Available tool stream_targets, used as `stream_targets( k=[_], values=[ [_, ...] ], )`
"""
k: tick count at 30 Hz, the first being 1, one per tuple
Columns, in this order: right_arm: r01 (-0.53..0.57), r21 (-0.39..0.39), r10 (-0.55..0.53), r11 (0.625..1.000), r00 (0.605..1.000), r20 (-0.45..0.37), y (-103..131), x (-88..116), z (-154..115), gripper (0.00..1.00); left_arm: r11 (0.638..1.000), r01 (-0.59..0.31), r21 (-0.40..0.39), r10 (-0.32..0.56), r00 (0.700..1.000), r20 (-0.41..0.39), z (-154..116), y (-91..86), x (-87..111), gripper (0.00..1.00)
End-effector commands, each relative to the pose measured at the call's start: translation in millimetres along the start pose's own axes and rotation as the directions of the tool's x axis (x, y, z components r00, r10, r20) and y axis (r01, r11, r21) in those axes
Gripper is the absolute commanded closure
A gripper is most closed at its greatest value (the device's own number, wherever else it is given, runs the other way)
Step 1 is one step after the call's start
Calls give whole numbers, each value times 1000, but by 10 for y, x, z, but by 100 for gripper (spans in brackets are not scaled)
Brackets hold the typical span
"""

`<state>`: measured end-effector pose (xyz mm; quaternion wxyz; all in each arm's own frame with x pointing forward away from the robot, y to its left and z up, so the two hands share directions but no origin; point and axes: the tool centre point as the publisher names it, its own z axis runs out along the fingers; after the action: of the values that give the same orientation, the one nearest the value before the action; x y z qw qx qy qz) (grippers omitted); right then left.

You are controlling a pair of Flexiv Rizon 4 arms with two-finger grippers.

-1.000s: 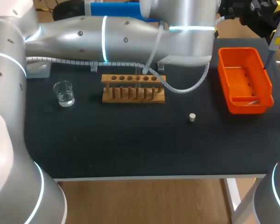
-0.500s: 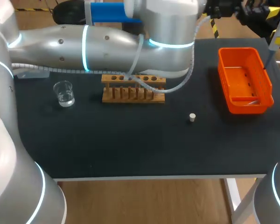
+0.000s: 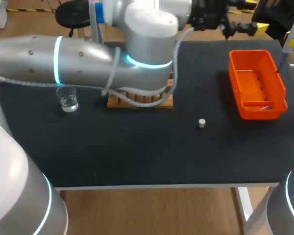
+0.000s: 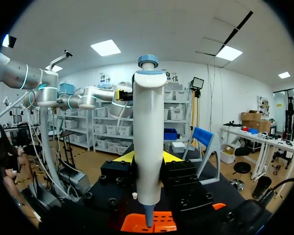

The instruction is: Invert the test tube, pick up the pipette, mount the tip to pipette, aspirate from beaker and dispense into the tube, eject the tip, return the pipette, and cap with the stopper.

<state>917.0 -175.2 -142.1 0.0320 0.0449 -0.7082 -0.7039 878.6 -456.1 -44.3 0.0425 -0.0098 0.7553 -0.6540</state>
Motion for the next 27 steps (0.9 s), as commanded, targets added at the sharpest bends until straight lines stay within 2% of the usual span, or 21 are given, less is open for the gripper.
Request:
stream_targets(
  k=[1,5,17,27],
  values=[
    [0,2,0,1000,1000,-4,7,-9,-14,100,1000,-1,13,1,1000,24,-418,121,167,0],
    [0,2,0,1000,1000,-4,7,-9,-14,100,1000,3,14,-3,999,41,-562,245,259,0],
    [0,2,0,1000,1000,-4,7,-9,-14,100,996,-11,86,3,996,86,-925,618,479,0],
    [0,2,0,1000,1000,-4,7,-9,-14,100,990,9,141,-25,993,115,-1212,854,536,0]
  ],
)
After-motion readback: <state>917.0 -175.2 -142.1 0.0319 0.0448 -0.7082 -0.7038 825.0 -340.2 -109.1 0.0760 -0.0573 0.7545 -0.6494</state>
